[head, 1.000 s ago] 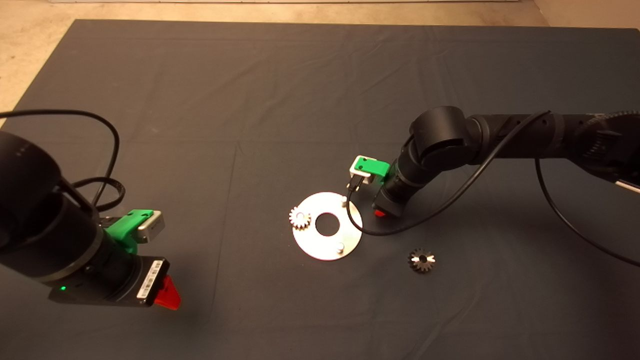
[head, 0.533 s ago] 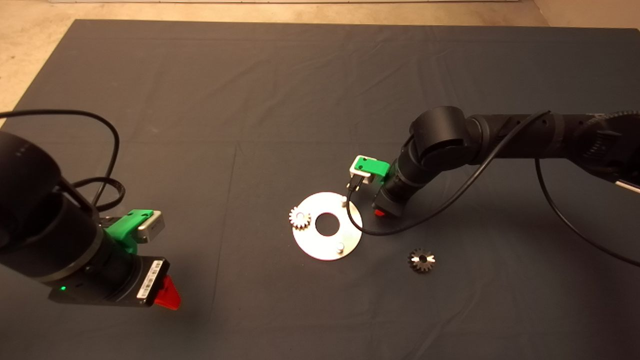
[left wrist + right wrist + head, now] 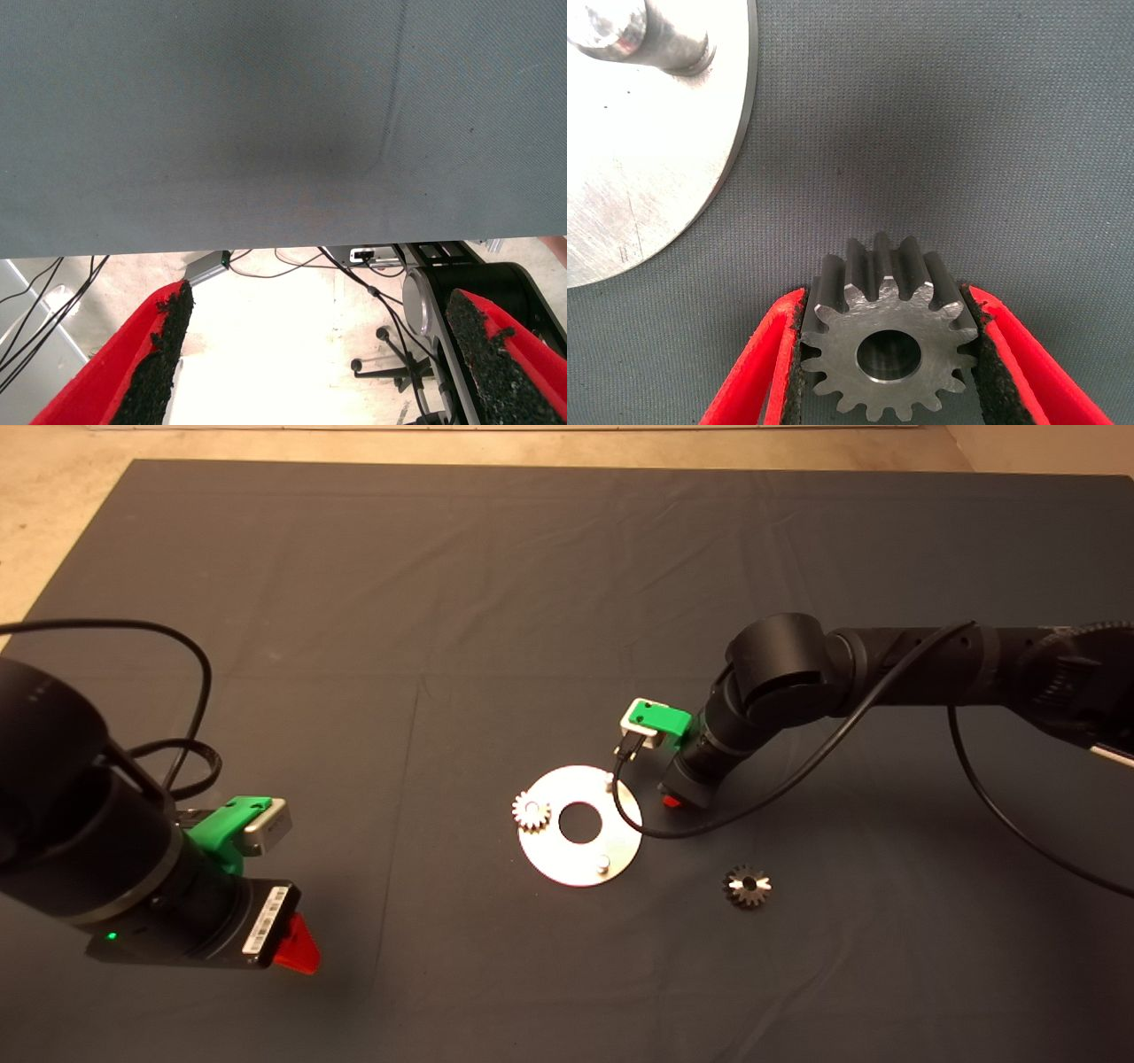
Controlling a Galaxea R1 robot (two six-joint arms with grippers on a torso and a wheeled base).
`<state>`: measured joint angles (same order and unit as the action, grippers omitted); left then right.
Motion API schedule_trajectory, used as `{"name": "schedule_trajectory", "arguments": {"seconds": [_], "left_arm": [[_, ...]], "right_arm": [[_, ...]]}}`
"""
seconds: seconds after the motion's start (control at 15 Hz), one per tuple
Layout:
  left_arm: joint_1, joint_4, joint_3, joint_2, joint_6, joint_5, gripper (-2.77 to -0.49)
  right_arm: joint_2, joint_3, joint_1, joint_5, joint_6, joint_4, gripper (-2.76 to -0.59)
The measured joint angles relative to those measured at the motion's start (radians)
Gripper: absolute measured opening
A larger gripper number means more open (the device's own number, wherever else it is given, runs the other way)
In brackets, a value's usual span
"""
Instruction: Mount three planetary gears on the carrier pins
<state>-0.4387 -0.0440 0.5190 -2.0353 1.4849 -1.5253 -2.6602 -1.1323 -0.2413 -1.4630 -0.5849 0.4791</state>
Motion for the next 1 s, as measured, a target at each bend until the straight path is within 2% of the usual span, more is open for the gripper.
{"name": "schedule_trajectory", "arguments": {"seconds": [0.27, 0.33, 0.47, 0.6, 0.67, 0.87, 1.0], "left_arm": [[0.000, 0.000, 0.000, 0.000, 0.000, 0.000, -1.22], [0.000, 0.000, 0.000, 0.000, 0.000, 0.000, -1.22], [0.000, 0.000, 0.000, 0.000, 0.000, 0.000, -1.22], [0.000, 0.000, 0.000, 0.000, 0.000, 0.000, -1.22], [0.000, 0.000, 0.000, 0.000, 0.000, 0.000, -1.22], [0.000, 0.000, 0.000, 0.000, 0.001, 0.001, -1.22], [0.000, 0.000, 0.000, 0.000, 0.000, 0.001, -1.22]], "right_arm": [[0.000, 0.002, -0.003, -0.003, -0.021, 0.001, -2.28], [-0.004, 0.004, -0.013, -0.005, -0.034, 0.001, -2.28], [-0.016, 0.008, -0.057, -0.005, -0.048, 0.001, -2.29], [-0.026, 0.033, -0.121, -0.003, -0.094, 0.002, -2.29], [-0.030, 0.040, -0.130, -0.003, -0.095, 0.002, -2.28], [-0.064, 0.047, -0.117, -0.003, -0.106, -0.001, -2.29], [-0.074, 0.047, -0.118, -0.004, -0.109, -0.004, -2.28]]}}
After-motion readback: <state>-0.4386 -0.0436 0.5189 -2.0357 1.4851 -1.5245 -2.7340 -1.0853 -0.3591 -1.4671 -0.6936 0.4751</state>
